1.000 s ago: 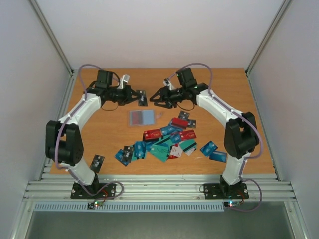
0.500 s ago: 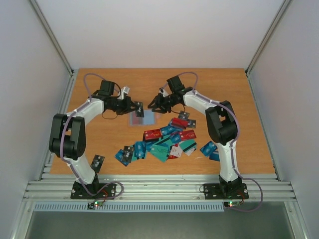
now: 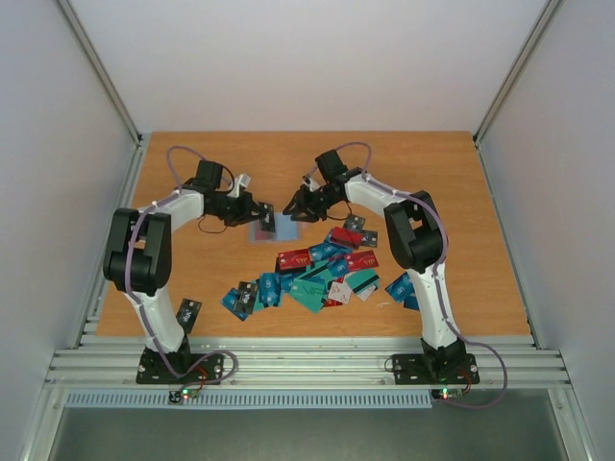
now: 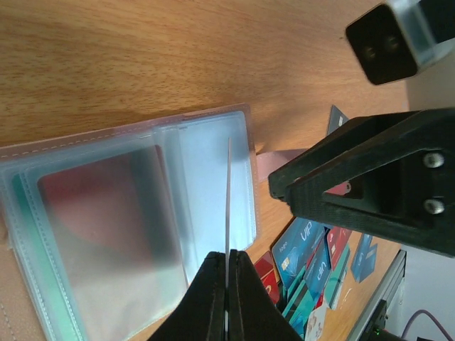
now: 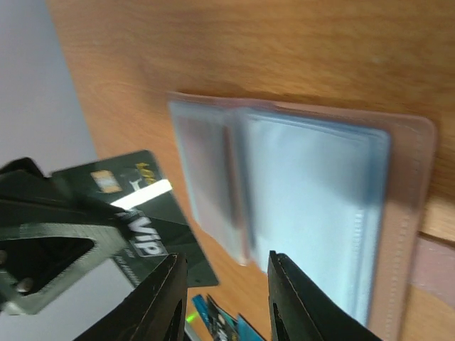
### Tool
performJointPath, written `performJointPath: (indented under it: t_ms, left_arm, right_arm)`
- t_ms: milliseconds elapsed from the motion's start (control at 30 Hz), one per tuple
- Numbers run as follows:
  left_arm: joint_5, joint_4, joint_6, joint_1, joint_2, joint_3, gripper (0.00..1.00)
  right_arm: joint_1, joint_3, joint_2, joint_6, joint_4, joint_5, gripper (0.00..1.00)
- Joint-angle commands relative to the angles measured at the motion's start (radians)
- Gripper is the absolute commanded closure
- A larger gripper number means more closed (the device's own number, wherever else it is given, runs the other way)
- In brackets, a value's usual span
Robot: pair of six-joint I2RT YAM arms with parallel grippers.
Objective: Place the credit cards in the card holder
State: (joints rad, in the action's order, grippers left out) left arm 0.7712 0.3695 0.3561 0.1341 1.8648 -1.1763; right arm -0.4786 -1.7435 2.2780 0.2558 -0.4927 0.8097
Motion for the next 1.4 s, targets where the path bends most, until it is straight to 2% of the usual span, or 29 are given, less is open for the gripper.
performJointPath:
  t_ms: [0, 833, 1367]
  left_arm:
    - [0.003, -0.061, -0.036, -0.007, 0.032, -0.023, 1.0]
    - [-0.041, -0.092, 0.016, -0.007, 0.133, -0.047, 1.0]
    - [0.082, -0.17, 0.077, -0.013, 0.149, -0.023, 1.0]
  right_arm:
    - [0.007, -0.018, 0.027, -0.06, -0.068, 0.011, 0.67]
    - [0.035, 0.009, 0.115, -0.075, -0.118, 0.028, 0.68]
    - [0.037, 0.014, 0.112, -0.064, -0.103, 0.016, 0.68]
